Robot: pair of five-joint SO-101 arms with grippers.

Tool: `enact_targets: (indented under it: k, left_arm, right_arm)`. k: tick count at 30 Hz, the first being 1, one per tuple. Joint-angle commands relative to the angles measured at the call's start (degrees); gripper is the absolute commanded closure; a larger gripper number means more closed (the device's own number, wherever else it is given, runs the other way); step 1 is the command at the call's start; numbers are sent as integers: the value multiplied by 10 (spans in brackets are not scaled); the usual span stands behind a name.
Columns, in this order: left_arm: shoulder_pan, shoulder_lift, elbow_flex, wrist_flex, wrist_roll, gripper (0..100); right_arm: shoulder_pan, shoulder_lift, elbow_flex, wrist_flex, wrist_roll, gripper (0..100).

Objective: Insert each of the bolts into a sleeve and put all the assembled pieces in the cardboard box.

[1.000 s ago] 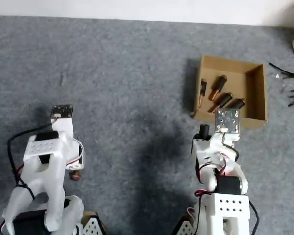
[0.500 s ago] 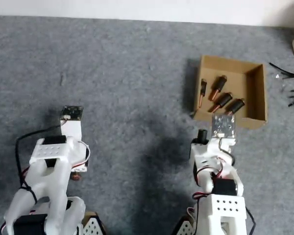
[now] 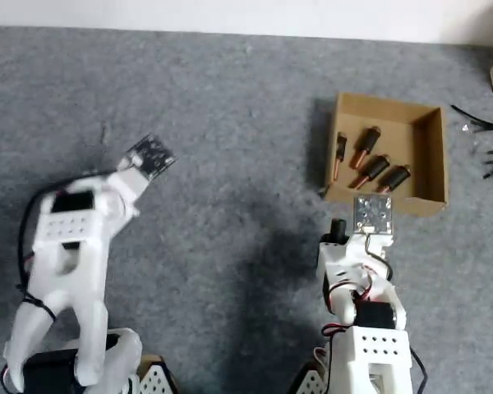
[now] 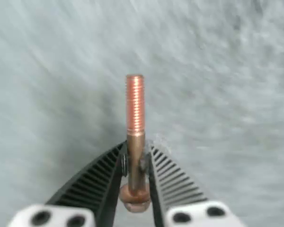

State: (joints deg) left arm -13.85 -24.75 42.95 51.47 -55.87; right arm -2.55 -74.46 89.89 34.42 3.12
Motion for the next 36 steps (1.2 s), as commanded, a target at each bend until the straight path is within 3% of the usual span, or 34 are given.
enact_targets:
  k: [1, 6, 11, 18, 22, 25, 27, 30, 32, 36]
  left_arm:
    - [4, 20, -95, 26, -159, 995]
    - [19, 121, -179, 79, -296, 995]
    - [56, 294, -342, 213, -324, 995]
    - [58, 558, -672, 313, -258, 992]
    - [56, 658, -851, 391, -198, 891]
    - [57, 710, -960, 443, -152, 873]
    - [58, 738, -1019, 458, -85, 844]
    - [59, 764, -1098, 460, 83, 832]
    - [56, 776, -1134, 461, 244, 832]
    - [32, 810, -1135, 461, 642, 829]
  right_arm:
    - [7, -11, -2, -37, 1, 993]
    - [7, -11, -1, -42, 1, 993]
    - [7, -11, -1, -42, 1, 993]
    - [6, -10, -1, -43, 1, 993]
    - [6, -10, -1, -43, 1, 993]
    - [6, -10, -1, -43, 1, 993]
    - [6, -10, -1, -43, 1, 993]
    - [6, -10, -1, -43, 2, 993]
    - [6, -10, -1, -43, 2, 993]
    - [6, -10, -1, -43, 3, 993]
